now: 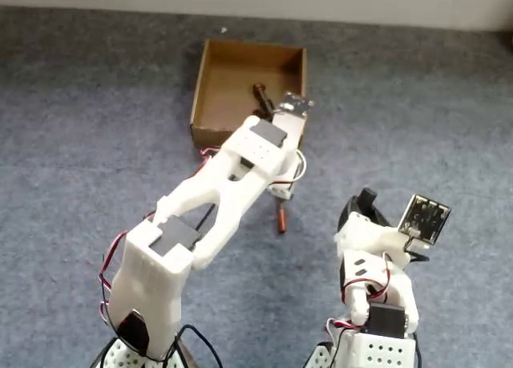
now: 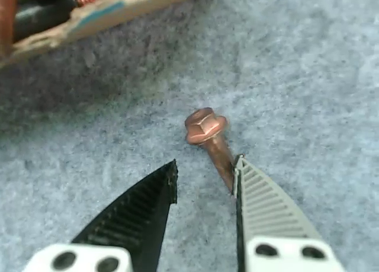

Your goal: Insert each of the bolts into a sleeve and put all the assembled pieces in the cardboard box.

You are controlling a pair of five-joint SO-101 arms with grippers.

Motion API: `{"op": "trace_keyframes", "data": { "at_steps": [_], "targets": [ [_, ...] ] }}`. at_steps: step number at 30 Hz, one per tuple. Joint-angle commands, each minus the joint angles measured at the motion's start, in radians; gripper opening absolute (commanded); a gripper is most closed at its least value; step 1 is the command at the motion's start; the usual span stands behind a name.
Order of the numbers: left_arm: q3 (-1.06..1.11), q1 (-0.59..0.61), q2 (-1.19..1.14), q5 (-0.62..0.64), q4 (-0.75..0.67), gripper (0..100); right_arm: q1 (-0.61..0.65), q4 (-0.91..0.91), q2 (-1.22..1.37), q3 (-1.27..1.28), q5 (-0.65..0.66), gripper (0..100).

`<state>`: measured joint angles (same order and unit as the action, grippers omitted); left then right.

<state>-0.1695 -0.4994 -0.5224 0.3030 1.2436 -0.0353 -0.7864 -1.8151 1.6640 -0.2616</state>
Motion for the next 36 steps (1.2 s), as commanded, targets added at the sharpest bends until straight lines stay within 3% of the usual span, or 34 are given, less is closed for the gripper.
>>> {"op": "trace_keyframes", "data": {
  "at_steps": [1, 6, 12, 25, 29, 36],
  "targets": [
    [-0.022, -0.030, -0.016, 0.009, -0.054, 18, -0.005, 0.025, -0.013, 0.004, -0.003, 0.4],
    [-0.104, -0.025, -0.099, 0.009, -0.031, 16, -0.005, 0.025, -0.013, 0.004, -0.002, 0.4],
    [-0.159, -0.035, -0.154, 0.008, -0.011, 1, -0.005, 0.025, -0.013, 0.004, -0.002, 0.4],
    [-0.143, -0.033, 0.031, 0.008, 0.103, 0, -0.001, 0.025, -0.013, 0.004, 0.000, 0.4],
    [-0.038, -0.033, 0.153, 0.003, 0.077, 0, -0.001, 0.025, -0.013, 0.004, 0.000, 0.4],
    [0.321, -0.027, 0.492, 0.000, -0.126, 0, -0.001, 0.025, -0.013, 0.036, 0.003, 0.4]
  ]
}}
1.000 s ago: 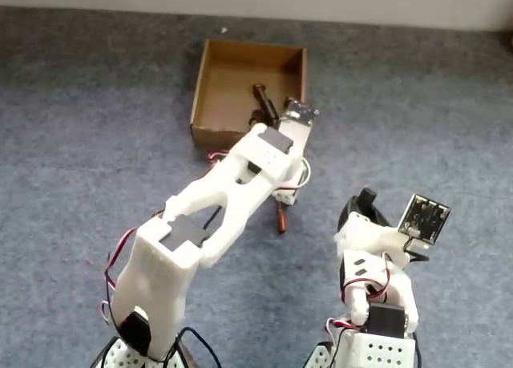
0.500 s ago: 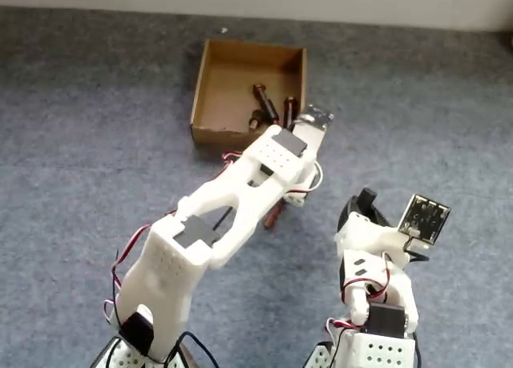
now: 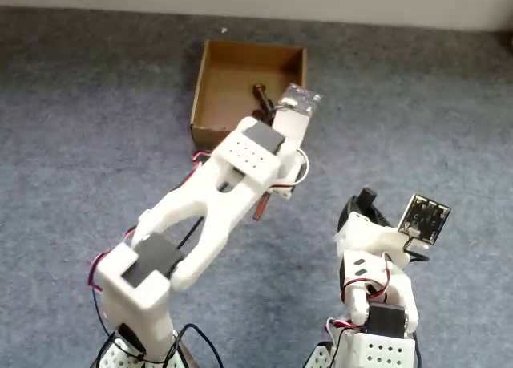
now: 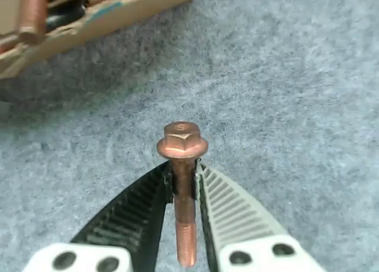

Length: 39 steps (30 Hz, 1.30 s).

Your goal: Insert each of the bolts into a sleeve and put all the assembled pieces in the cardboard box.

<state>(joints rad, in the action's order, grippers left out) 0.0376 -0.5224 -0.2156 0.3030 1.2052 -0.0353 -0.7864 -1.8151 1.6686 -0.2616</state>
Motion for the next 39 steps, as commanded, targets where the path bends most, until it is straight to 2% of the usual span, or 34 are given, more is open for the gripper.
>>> {"op": "trace_keyframes", "data": {
  "at_steps": [1, 9, 14, 20, 28, 32, 39],
  "targets": [
    [0.170, -0.002, 0.237, 0.000, -0.124, 0, -0.001, 0.025, -0.013, 0.031, 0.003, 0.4],
    [0.556, -0.001, 0.642, -0.003, -0.367, 0, 0.002, 0.025, -0.013, 0.035, 0.003, 0.4],
    [0.746, 0.001, 0.883, -0.094, -0.483, 0, 0.058, 0.025, -0.013, 0.033, 0.003, 0.4],
    [0.921, 0.114, 1.115, -0.092, -0.605, 0, 0.127, 0.025, -0.013, 0.027, 0.003, 0.4],
    [1.056, 0.153, 1.356, -0.092, -0.635, 0, 0.340, 0.062, -0.013, 0.004, 0.015, 0.4],
    [1.106, 0.153, 1.524, -0.092, -0.635, 0, 0.420, 0.147, -0.013, 0.005, 0.129, 0.5],
    [1.188, 0.150, 1.842, -0.091, -0.635, 0, 0.602, 0.236, -0.013, 0.008, 0.245, 0.5]
  ]
}}
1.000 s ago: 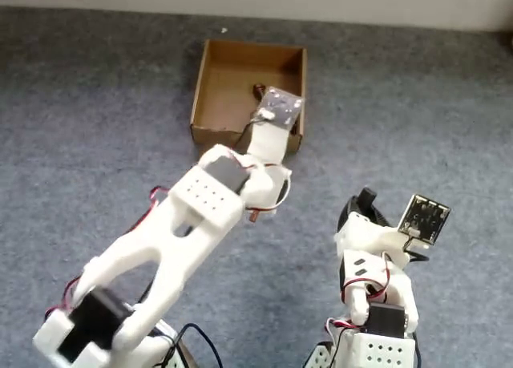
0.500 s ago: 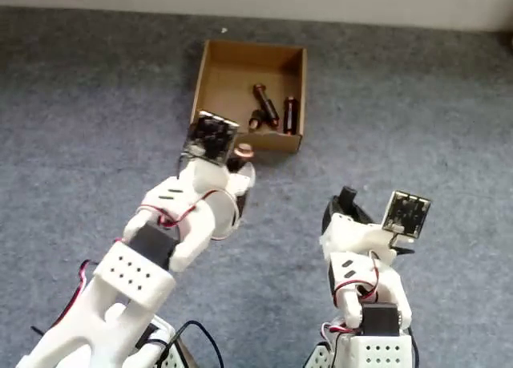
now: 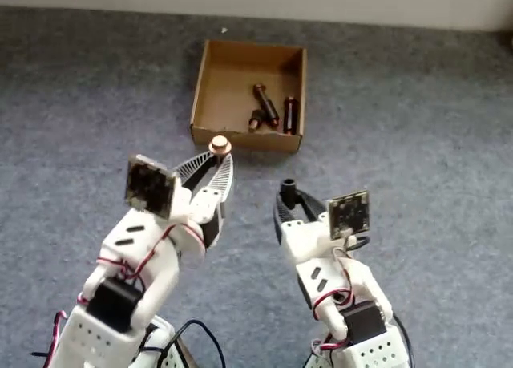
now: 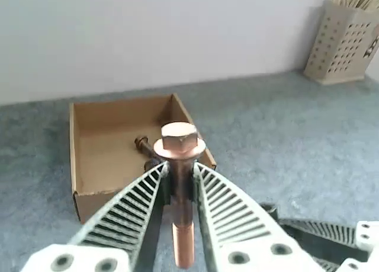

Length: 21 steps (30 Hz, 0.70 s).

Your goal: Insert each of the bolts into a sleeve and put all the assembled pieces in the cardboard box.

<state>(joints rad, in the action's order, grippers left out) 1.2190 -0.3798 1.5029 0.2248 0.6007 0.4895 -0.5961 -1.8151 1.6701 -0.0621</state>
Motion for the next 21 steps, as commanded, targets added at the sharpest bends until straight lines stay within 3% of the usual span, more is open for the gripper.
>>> {"op": "trace_keyframes", "data": {
  "at_steps": [1, 10, 17, 21],
  "targets": [
    [0.016, 0.007, 0.162, -0.012, -0.031, 0, 0.107, 0.050, -0.013, 0.007, 0.060, 0.5],
    [0.047, 0.007, 0.320, -0.012, -0.025, 1, 0.275, 0.108, -0.013, 0.008, 0.143, 0.5],
    [0.044, -0.051, 0.320, -0.011, -0.023, 1, 0.282, 0.328, -0.013, 0.090, 0.147, 0.5],
    [0.050, -0.067, 0.318, -0.011, -0.023, 1, 0.282, 0.364, -0.012, 0.107, 0.147, 0.5]
  ]
}}
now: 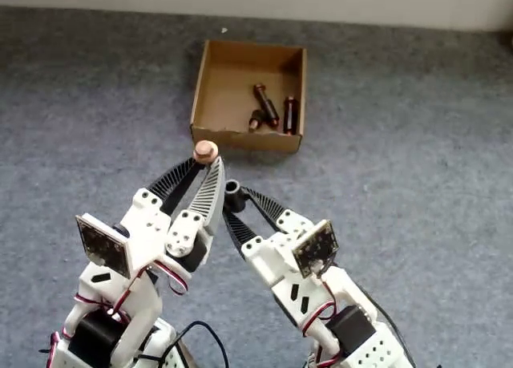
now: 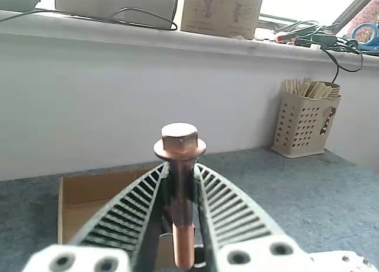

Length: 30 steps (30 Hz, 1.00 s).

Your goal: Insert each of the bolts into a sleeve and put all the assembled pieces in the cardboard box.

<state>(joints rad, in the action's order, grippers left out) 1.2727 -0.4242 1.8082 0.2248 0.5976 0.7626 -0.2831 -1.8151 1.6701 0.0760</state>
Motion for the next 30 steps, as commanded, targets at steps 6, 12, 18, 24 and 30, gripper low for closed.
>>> {"op": "trace_keyframes", "data": {
  "at_steps": [6, 12, 18, 24, 30],
  "targets": [
    [-0.005, -0.031, 0.013, -0.011, -0.020, 1, 0.008, 0.051, -0.012, 0.113, 0.009, 0.5],
    [-0.004, -0.077, 0.012, -0.015, -0.020, 1, 0.013, 0.050, -0.012, 0.114, 0.011, 0.5],
    [-0.001, -0.079, 0.012, -0.014, -0.020, 1, 0.059, 0.048, -0.012, 0.114, 0.054, 0.5],
    [0.028, -0.074, 0.013, -0.015, -0.020, 1, 0.056, 0.051, -0.013, 0.110, 0.074, 0.5],
    [0.050, -0.074, 0.013, -0.017, -0.018, 1, 0.002, 0.053, -0.013, 0.105, 0.072, 0.5]
  ]
}}
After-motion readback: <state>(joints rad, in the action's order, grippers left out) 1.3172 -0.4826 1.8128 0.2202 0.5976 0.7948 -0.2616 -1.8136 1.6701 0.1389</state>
